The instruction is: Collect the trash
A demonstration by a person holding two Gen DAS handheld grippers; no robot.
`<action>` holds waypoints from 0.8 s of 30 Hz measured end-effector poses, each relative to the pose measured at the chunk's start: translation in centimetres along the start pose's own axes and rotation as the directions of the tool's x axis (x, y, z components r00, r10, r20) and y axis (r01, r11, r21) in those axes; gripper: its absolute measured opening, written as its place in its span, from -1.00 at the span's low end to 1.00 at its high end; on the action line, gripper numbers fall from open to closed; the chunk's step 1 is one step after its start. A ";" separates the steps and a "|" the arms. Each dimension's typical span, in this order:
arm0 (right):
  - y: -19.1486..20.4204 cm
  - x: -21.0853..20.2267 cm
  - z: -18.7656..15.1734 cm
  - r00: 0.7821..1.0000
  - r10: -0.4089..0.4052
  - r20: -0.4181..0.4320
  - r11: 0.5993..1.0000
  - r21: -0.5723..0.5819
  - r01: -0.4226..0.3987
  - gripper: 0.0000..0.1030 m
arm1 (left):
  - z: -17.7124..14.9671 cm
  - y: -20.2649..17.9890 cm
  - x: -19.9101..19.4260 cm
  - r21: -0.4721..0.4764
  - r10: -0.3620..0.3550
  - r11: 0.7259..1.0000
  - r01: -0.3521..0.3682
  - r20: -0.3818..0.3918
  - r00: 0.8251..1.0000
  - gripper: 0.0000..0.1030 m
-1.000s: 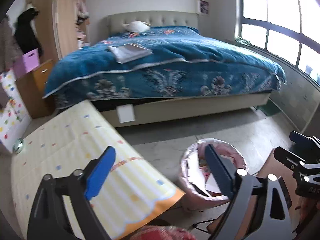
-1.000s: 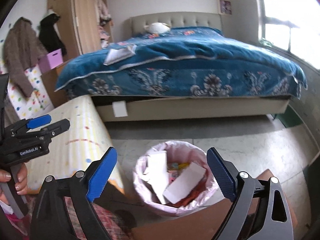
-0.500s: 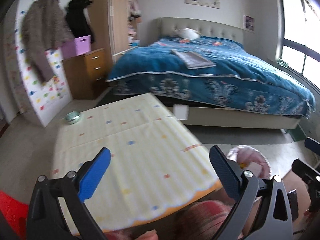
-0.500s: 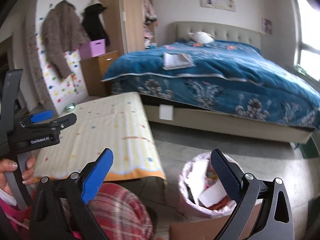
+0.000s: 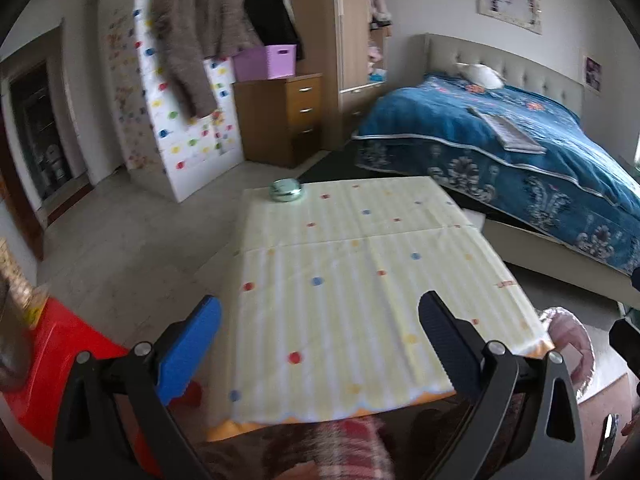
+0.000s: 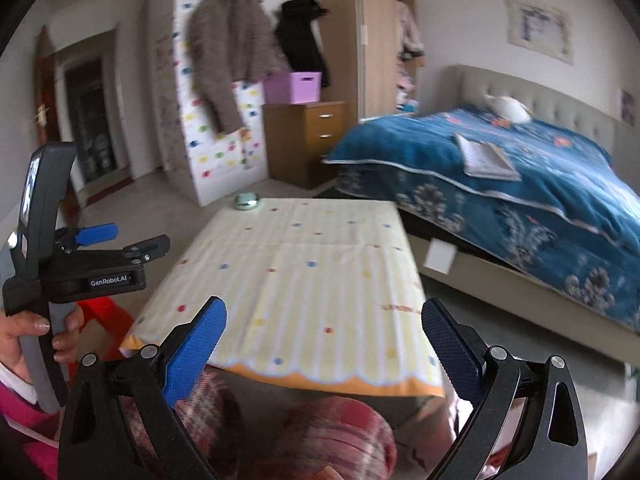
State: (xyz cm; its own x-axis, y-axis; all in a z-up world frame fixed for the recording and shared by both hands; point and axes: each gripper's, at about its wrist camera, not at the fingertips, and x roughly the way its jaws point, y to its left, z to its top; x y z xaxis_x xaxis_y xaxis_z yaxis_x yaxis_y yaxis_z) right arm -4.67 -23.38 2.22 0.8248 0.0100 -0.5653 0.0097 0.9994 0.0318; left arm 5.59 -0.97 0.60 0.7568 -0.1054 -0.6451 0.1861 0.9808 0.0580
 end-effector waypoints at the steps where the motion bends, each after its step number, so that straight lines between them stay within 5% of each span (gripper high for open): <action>1: 0.9 0.3 0.4 1.000 0.003 -0.001 1.000 -0.021 -0.003 0.88 | -0.1 0.5 0.0 -0.006 0.008 1.000 -0.008 -0.002 1.000 0.87; 12: 5.5 1.2 1.5 0.999 -0.026 -0.019 0.998 -0.054 0.025 0.88 | -0.5 2.6 -0.2 -0.037 0.026 0.999 -0.026 -0.010 1.000 0.87; 24: 3.4 1.6 1.5 0.999 -0.038 -0.027 0.998 -0.045 0.037 0.88 | -0.5 2.2 -0.2 -0.033 0.021 0.999 -0.021 -0.013 1.000 0.87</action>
State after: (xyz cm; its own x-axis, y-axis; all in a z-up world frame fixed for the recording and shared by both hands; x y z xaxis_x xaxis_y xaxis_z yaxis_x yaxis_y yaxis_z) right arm -2.43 -20.01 2.64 0.8084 -0.0271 -0.5880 0.0148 0.9996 -0.0258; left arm 5.58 1.27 0.46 0.7523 -0.0830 -0.6536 0.1493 0.9877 0.0464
